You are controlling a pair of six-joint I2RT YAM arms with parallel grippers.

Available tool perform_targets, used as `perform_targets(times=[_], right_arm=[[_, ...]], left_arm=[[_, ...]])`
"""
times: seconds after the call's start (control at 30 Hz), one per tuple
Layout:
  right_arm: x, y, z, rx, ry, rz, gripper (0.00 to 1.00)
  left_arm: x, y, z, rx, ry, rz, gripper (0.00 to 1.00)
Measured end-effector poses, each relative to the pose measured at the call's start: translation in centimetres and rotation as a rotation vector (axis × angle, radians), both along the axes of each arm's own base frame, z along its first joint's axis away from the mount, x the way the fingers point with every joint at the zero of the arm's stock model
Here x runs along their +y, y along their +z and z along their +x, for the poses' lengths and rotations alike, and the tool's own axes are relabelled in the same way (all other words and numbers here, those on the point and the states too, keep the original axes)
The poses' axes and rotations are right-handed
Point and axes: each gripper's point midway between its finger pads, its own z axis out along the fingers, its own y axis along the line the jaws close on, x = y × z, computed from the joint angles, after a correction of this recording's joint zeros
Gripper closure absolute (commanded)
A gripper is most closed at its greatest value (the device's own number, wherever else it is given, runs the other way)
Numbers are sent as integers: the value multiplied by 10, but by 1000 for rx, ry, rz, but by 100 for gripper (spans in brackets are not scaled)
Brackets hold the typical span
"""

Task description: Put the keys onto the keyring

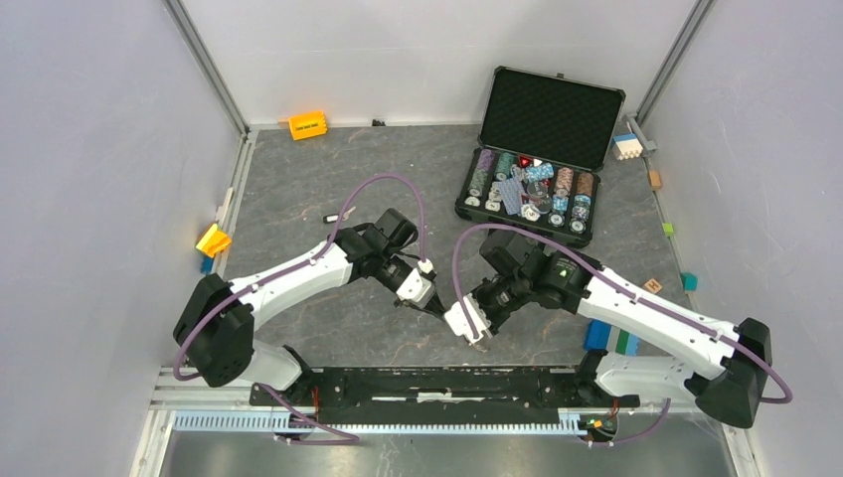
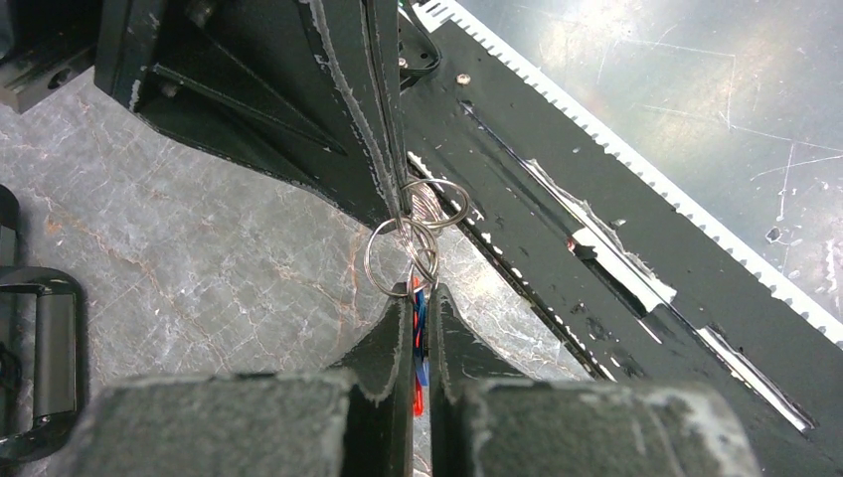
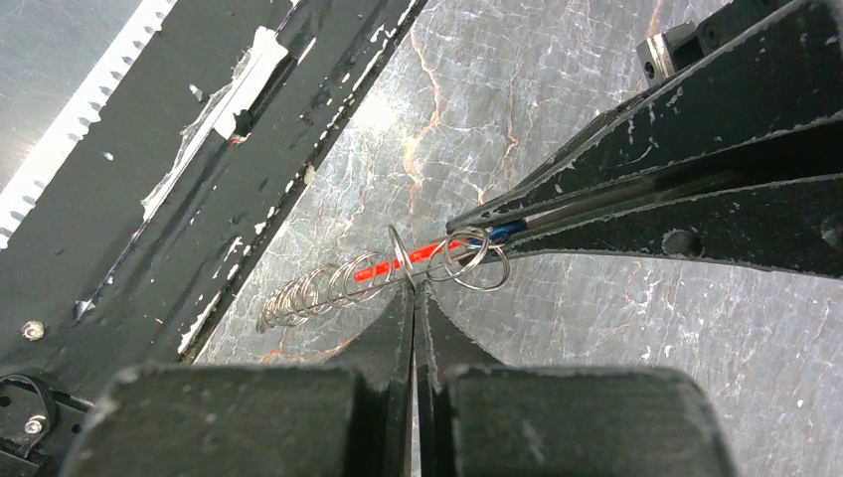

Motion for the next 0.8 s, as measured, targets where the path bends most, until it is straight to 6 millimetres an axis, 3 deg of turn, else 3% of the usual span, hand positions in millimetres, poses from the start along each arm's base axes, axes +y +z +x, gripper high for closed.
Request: perform_targets(times=[0.8], right_arm=[[-4,0,2,-75,10,43,100]], left_arm=[[-2,3,0,46,-4,-9,98]])
